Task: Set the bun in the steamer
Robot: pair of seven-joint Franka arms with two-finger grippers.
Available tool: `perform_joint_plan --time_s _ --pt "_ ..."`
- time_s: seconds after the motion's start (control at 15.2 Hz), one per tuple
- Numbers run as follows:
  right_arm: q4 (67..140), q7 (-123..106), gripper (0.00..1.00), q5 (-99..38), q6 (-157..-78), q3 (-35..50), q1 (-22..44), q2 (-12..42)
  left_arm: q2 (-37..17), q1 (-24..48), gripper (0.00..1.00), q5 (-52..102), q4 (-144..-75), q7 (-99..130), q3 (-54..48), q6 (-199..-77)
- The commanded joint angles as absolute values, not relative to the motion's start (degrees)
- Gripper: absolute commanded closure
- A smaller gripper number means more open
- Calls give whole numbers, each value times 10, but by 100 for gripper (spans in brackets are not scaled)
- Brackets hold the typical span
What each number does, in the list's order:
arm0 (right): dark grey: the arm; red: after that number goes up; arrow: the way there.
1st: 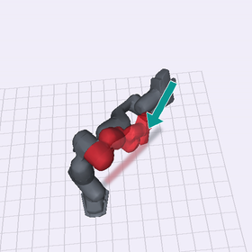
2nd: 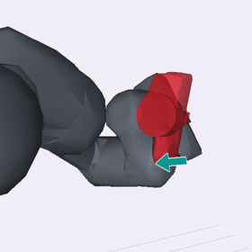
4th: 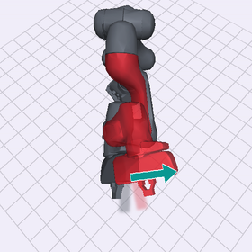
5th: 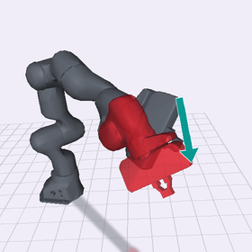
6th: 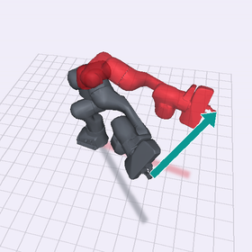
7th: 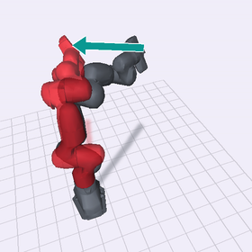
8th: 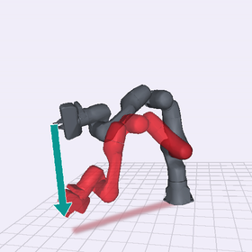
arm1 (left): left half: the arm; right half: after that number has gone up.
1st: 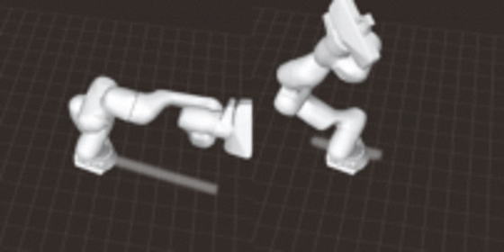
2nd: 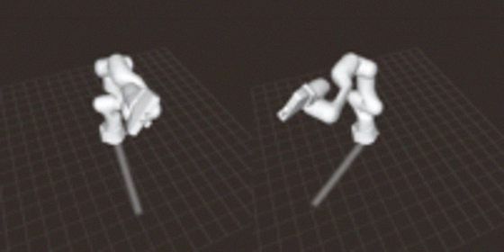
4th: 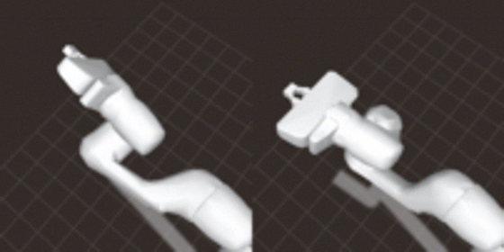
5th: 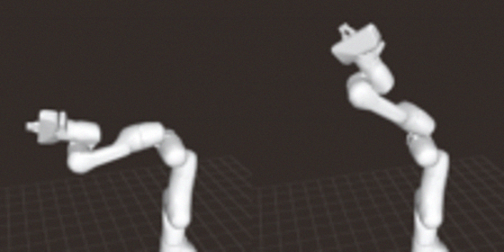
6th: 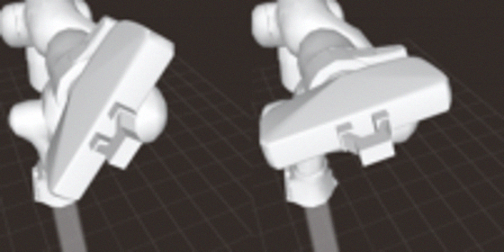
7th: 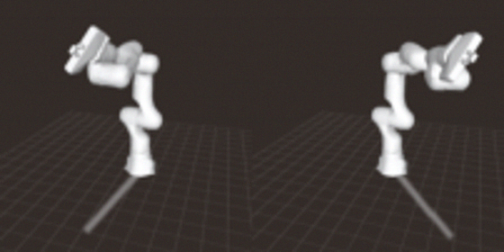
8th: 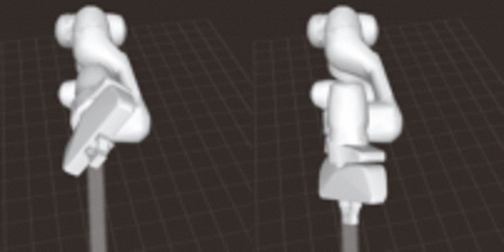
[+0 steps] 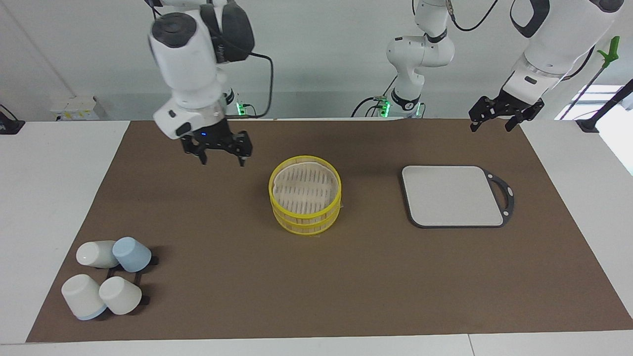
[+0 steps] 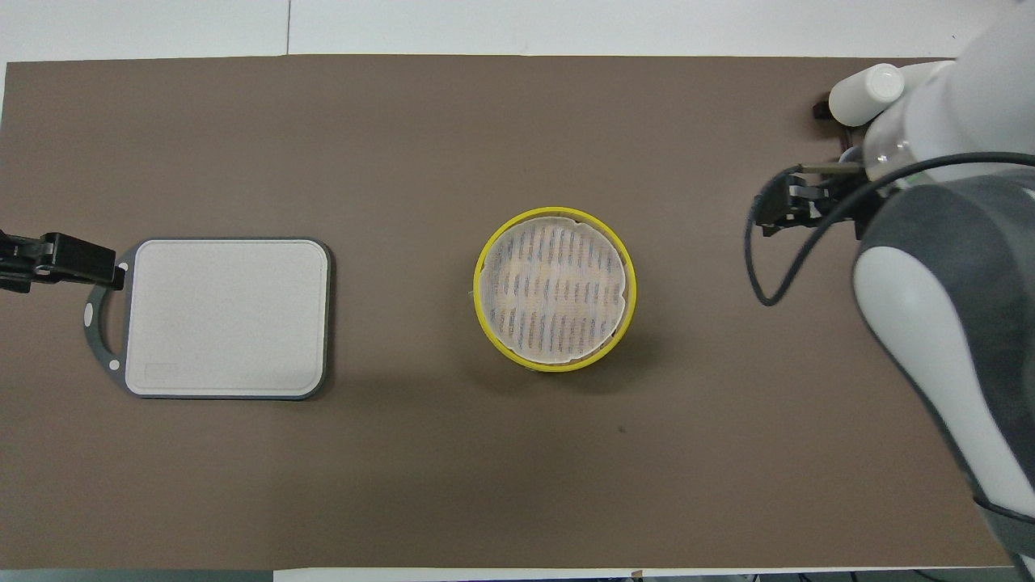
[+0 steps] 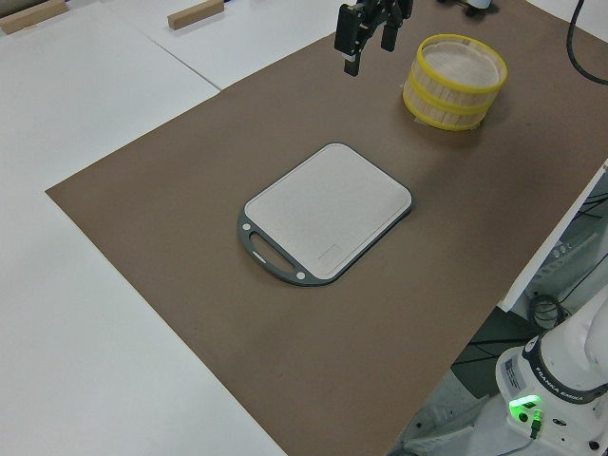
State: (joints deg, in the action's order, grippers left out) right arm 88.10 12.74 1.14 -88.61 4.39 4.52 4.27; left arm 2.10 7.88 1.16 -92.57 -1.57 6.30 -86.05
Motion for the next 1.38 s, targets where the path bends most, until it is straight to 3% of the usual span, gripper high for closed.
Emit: perform_joint_plan --time_s 0.0,0.46,1.31 --pt "952 118 0 10 -893 55 32 -6 18 69 0 21 -918 -24 59 -856" --pt "968 46 0 7 -898 53 7 -13 18 69 0 20 -918 -23 58 -856" --pt "925 43 0 12 -910 40 9 0 18 69 0 20 -918 -22 57 -858"
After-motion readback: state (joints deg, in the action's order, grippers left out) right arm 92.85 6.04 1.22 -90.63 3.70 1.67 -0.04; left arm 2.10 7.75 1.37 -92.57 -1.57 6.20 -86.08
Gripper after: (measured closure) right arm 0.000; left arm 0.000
